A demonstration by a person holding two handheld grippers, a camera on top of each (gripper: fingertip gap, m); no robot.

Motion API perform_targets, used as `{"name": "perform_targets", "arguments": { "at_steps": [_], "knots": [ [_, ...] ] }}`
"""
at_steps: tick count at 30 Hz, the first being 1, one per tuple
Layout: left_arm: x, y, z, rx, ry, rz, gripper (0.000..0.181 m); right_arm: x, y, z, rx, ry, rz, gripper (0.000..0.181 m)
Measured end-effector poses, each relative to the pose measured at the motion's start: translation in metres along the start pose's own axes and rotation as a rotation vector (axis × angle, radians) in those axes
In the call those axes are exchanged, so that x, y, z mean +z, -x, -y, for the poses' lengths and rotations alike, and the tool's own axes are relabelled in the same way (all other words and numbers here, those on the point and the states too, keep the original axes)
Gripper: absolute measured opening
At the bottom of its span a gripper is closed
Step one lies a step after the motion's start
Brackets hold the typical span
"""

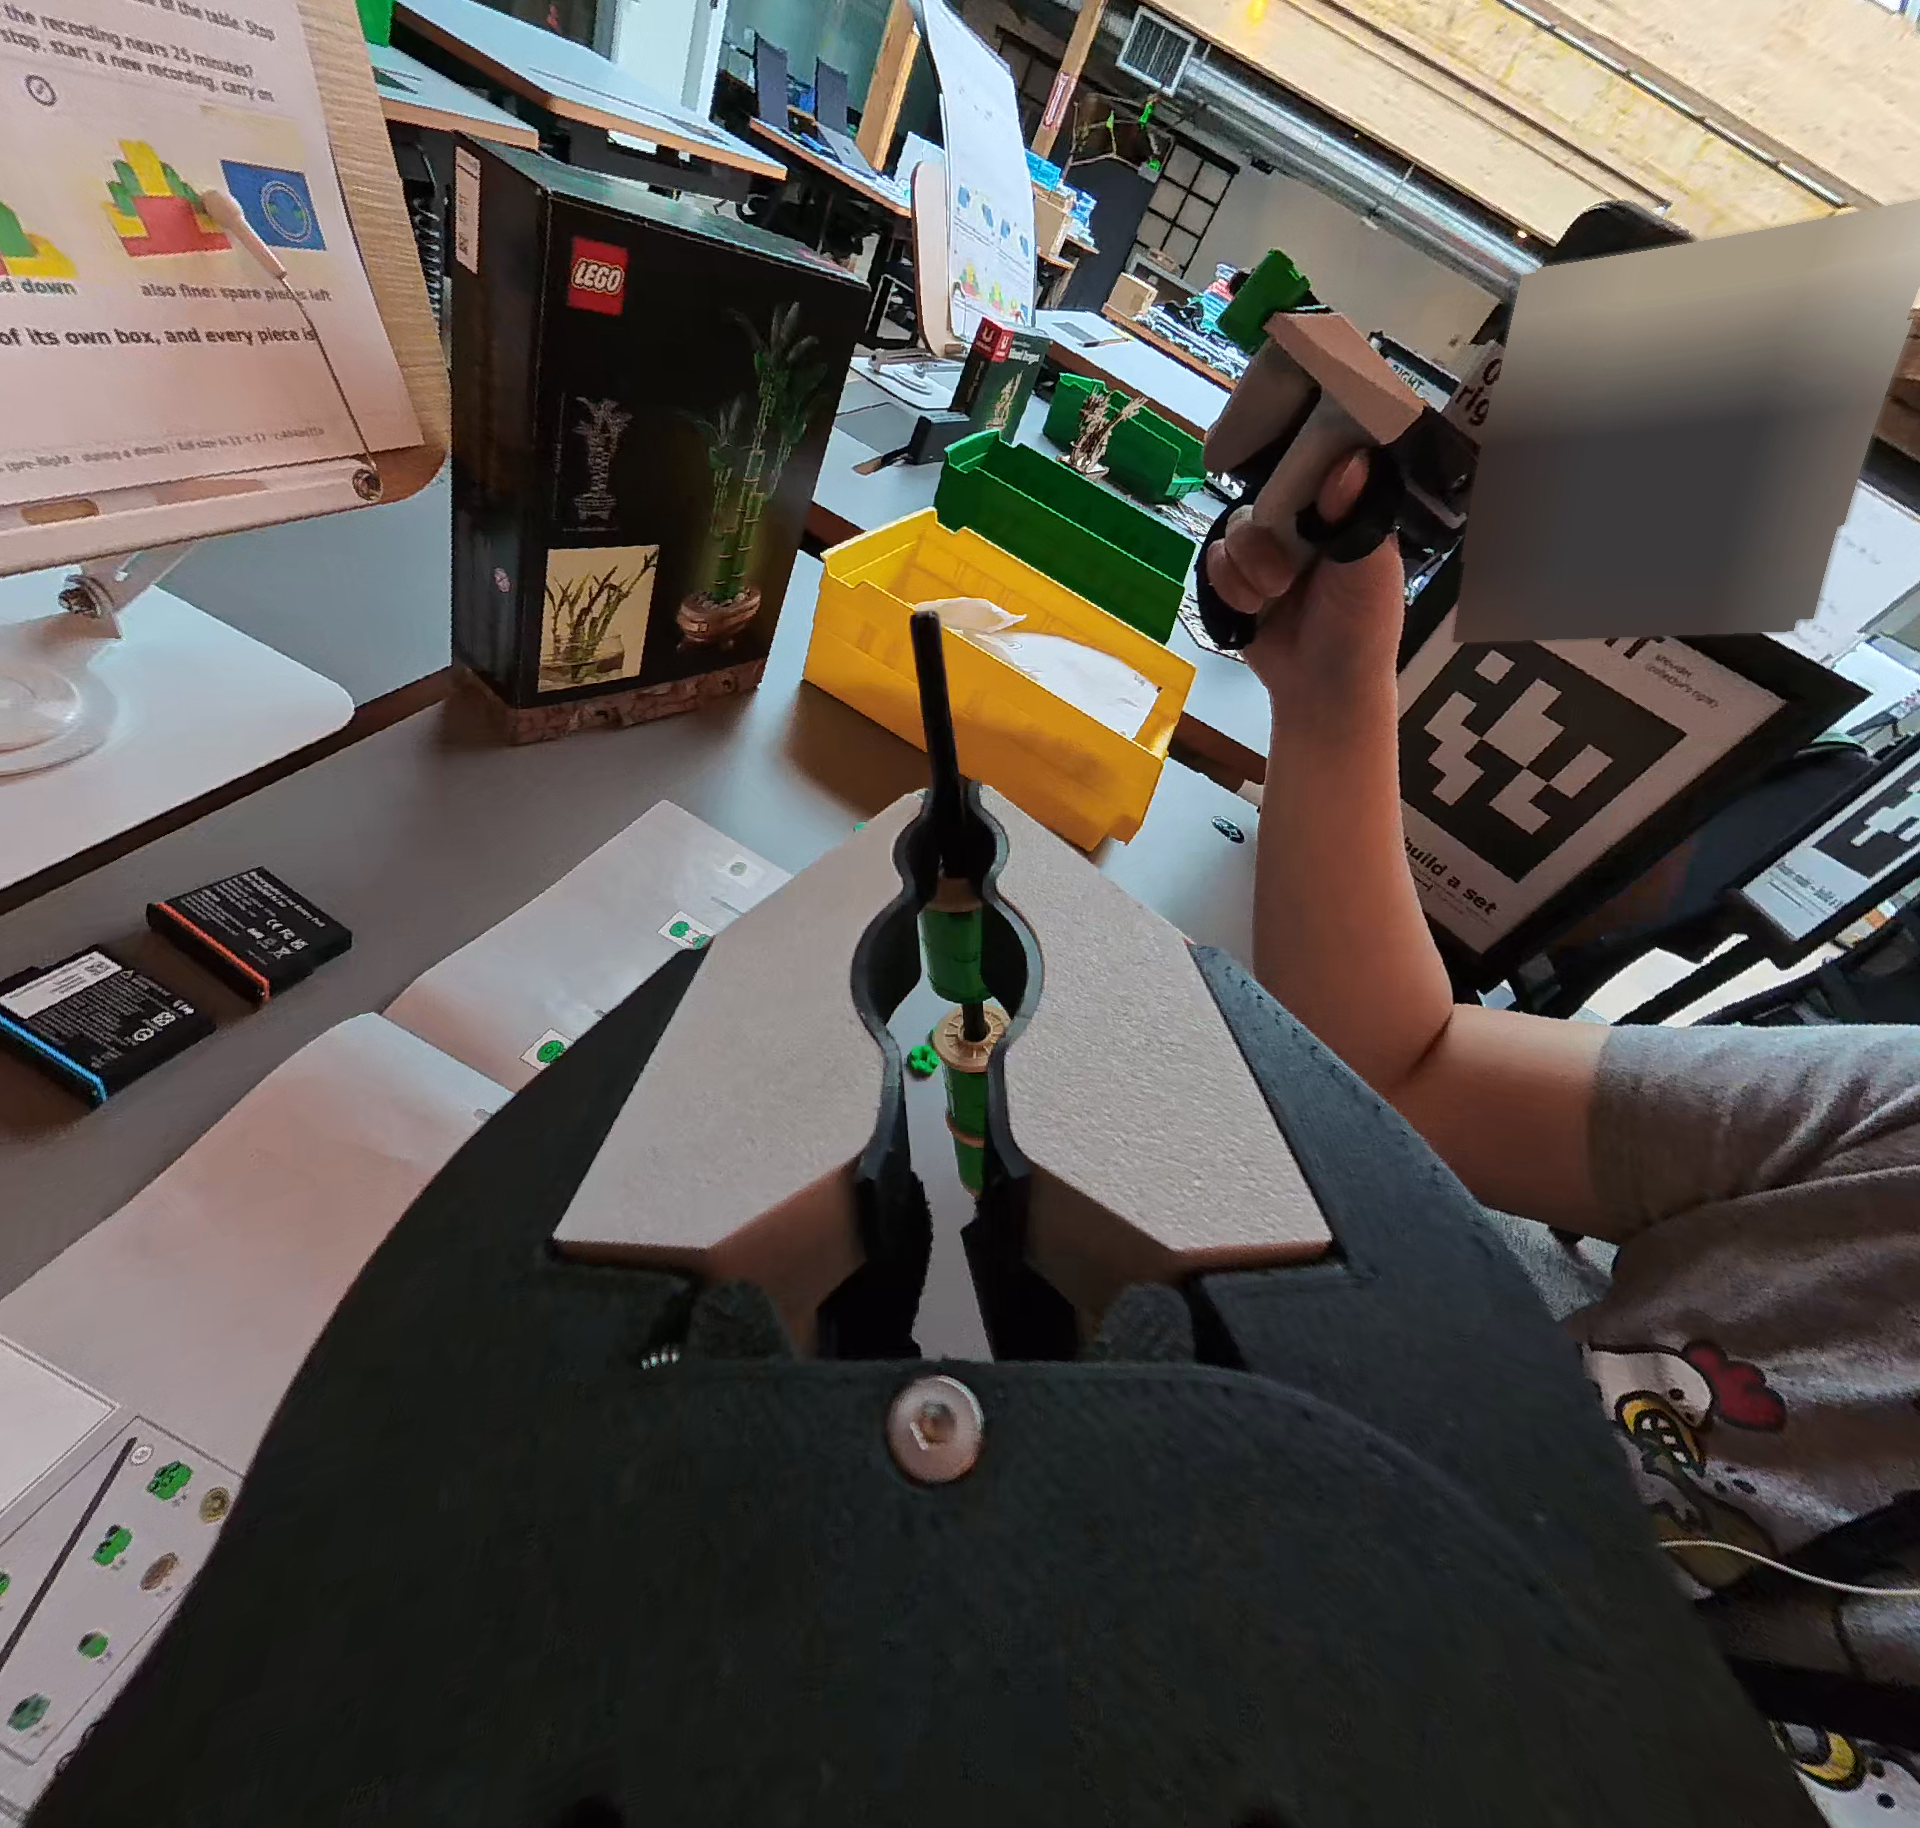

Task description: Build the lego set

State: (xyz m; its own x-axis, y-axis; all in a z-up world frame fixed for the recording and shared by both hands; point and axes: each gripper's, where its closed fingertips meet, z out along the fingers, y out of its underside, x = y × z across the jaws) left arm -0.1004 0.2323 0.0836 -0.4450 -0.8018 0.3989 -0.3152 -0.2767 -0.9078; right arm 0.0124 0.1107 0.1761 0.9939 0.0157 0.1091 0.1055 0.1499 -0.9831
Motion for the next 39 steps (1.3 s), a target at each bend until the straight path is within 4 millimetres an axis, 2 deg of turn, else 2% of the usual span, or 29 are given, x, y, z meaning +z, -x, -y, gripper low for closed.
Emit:
{"name": "perform_targets", "arguments": {
  "at_steps": [39],
  "knots": [
    [0.015, -0.005, -0.011, 0.021, 0.06, -0.005, 0.001, 0.0, -0.003, -0.003, -0.037, 0.027, -0.031, 0.015]
  ]
}}
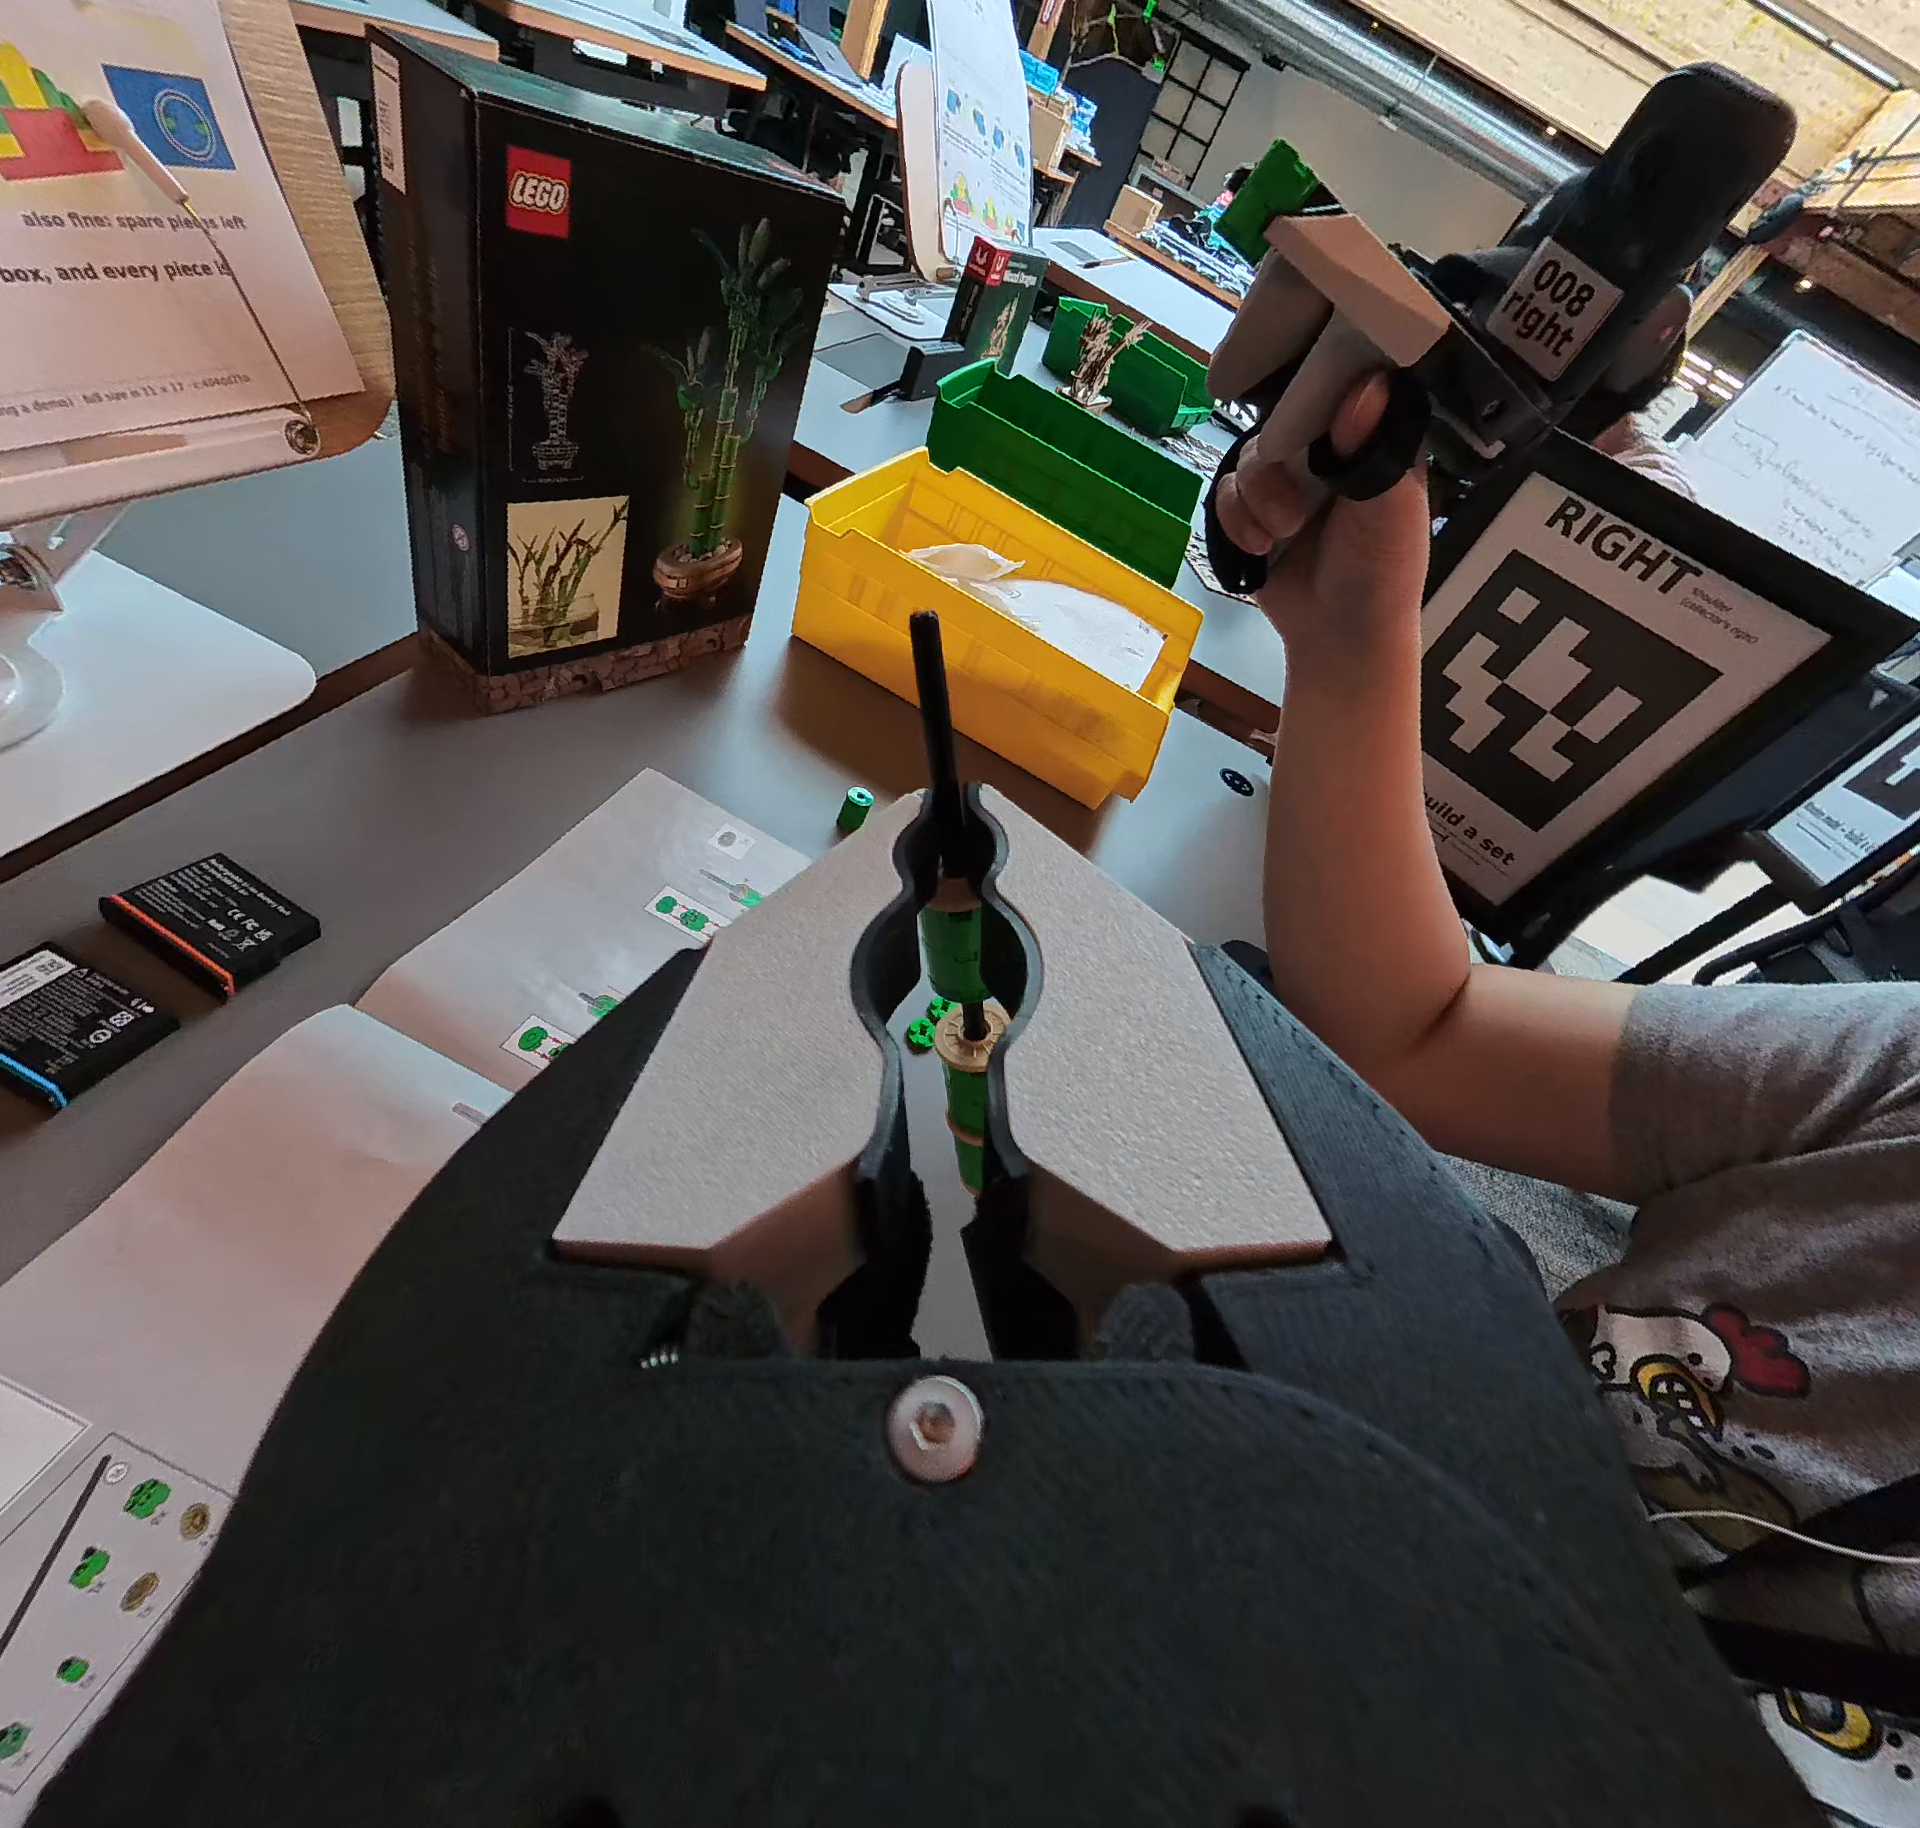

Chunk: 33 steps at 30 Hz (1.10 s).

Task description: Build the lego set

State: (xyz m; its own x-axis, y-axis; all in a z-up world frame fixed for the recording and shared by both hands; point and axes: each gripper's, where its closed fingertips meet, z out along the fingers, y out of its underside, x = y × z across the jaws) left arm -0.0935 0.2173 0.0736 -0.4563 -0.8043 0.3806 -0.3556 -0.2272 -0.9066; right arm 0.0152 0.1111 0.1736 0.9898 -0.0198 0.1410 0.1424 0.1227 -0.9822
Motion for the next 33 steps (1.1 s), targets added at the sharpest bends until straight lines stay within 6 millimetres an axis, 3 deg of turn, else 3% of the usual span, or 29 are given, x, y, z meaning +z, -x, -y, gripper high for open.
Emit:
{"name": "perform_targets", "arguments": {
  "at_steps": [33],
  "knots": [
    [0.0067, 0.0048, -0.0085, -0.003, 0.043, 0.009, 0.0, 0.0073, 0.0033, -0.0047, -0.021, 0.03, 0.006, 0.015]
  ]
}}
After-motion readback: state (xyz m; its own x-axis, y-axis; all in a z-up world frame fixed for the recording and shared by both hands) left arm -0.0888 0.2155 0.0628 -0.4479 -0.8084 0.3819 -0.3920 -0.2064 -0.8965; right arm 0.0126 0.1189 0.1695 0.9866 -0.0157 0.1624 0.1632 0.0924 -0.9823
